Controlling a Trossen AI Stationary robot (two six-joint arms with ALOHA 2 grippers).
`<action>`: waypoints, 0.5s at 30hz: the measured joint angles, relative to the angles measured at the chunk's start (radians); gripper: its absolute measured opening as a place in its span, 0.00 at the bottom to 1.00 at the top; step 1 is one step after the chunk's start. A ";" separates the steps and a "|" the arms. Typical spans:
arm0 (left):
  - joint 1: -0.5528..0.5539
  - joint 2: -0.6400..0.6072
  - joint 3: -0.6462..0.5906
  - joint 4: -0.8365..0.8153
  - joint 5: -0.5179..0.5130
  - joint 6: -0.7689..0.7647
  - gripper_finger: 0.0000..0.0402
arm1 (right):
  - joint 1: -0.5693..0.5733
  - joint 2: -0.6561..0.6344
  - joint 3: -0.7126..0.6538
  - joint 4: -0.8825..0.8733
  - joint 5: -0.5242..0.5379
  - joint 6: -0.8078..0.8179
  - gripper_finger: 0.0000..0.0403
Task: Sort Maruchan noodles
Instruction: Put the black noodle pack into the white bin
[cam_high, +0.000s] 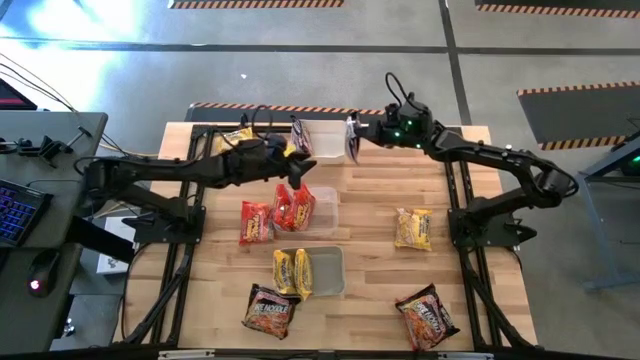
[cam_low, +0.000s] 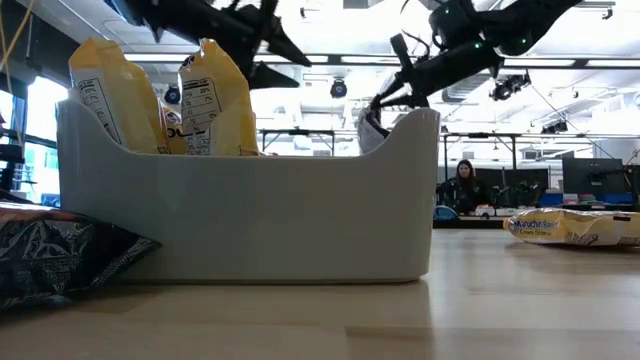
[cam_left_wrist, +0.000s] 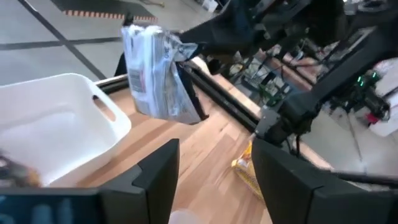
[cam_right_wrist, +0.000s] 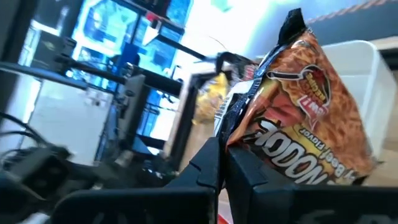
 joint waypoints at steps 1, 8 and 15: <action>0.000 0.022 0.000 0.034 -0.001 -0.012 0.48 | 0.005 0.000 0.000 0.016 0.005 0.009 0.00; 0.008 0.167 0.062 0.136 -0.135 -0.043 0.52 | 0.043 0.000 0.000 0.074 0.050 0.037 0.00; 0.024 0.330 0.239 0.116 -0.133 0.003 0.56 | 0.077 0.000 0.001 0.108 0.120 0.055 0.00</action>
